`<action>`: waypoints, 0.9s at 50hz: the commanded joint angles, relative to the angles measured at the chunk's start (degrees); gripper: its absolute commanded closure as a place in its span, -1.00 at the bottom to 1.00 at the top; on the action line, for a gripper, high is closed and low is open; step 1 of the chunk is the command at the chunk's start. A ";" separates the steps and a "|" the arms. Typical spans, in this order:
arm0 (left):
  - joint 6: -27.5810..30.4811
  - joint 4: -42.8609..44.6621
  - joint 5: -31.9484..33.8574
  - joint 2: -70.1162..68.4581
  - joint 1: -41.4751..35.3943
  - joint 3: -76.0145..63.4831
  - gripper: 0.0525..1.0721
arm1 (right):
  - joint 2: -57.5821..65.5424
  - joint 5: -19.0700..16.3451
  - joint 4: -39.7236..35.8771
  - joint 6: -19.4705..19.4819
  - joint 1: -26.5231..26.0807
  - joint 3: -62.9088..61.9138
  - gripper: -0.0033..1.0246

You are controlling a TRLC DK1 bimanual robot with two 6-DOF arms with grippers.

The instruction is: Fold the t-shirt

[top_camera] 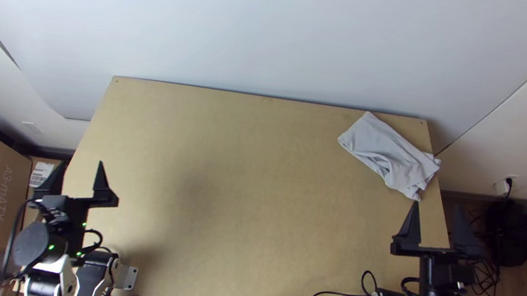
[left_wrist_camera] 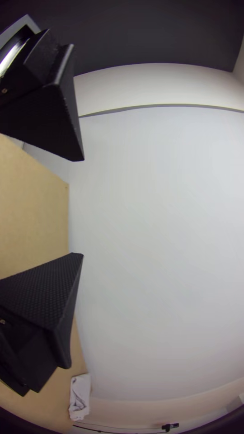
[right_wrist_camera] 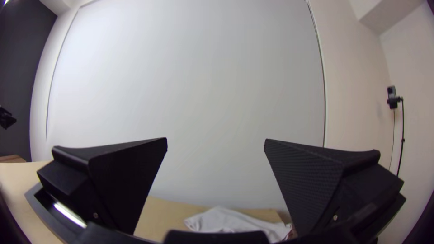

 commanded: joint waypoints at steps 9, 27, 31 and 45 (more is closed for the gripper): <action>-3.78 10.07 0.91 -0.54 -0.44 -14.03 -0.92 | -0.56 0.82 0.65 5.78 -0.32 -12.38 -0.93; -1.94 10.42 4.16 -0.27 0.62 -21.59 -0.92 | -0.56 0.91 -2.33 11.32 -0.85 -20.38 -0.93; -1.85 9.98 4.07 -0.45 0.70 -21.50 -0.92 | -0.21 1.08 -5.50 12.11 -1.38 -21.09 -0.93; -1.76 8.93 4.16 -0.36 0.88 -21.33 -0.92 | -0.30 2.49 -5.94 11.85 -1.55 -21.09 -0.93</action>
